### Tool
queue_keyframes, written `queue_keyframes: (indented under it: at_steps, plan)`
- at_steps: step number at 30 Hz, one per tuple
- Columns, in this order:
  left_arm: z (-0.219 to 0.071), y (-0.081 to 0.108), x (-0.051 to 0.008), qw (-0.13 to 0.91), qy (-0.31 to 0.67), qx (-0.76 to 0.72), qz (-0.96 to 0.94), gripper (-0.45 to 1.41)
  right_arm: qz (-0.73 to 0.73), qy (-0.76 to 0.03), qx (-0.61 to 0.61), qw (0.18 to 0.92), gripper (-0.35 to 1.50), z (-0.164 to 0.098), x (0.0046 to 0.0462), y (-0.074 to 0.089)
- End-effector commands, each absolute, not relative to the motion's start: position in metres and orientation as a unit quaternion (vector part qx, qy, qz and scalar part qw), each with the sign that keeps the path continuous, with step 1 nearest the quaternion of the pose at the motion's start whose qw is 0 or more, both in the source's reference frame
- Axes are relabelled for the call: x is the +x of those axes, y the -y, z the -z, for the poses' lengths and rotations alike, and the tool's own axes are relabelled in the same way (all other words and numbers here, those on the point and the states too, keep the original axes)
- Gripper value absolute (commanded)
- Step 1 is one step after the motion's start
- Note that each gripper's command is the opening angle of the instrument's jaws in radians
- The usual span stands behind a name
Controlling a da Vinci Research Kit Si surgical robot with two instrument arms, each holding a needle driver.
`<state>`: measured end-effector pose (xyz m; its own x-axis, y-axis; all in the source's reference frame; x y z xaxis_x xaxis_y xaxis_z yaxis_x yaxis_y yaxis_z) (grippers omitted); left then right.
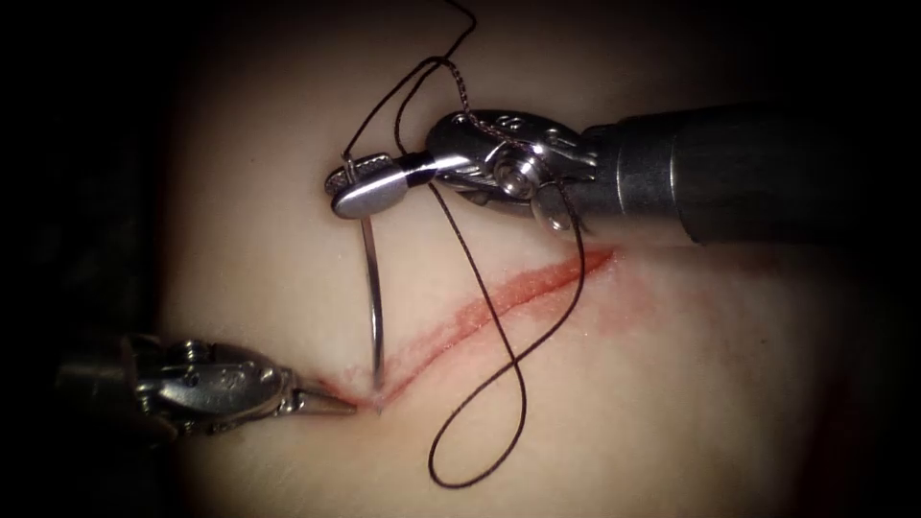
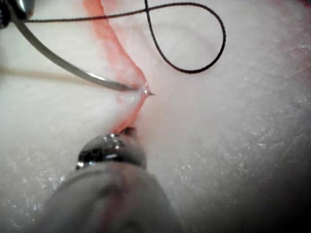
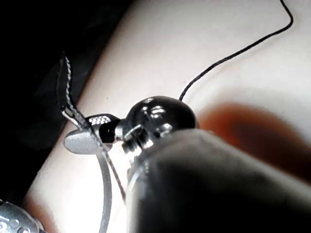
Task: Wound Closure
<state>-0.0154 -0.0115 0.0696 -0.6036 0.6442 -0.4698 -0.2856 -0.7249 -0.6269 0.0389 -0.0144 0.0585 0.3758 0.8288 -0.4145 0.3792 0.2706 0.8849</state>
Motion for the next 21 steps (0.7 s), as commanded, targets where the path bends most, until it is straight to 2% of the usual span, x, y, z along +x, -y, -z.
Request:
queue_keyframes:
  at_steps: [1,21]
  plan:
    - [-0.0701,0.0119,-0.0159,0.271,0.254,-0.353,-0.859,-0.45,-0.201,-0.506,0.601,0.586,-0.35,-0.0586,0.0399,0.0153]
    - [-0.0701,0.012,-0.0159,0.271,0.254,-0.353,-0.859,-0.45,-0.214,-0.47,0.659,0.547,-0.35,-0.0574,0.0398,0.0188]
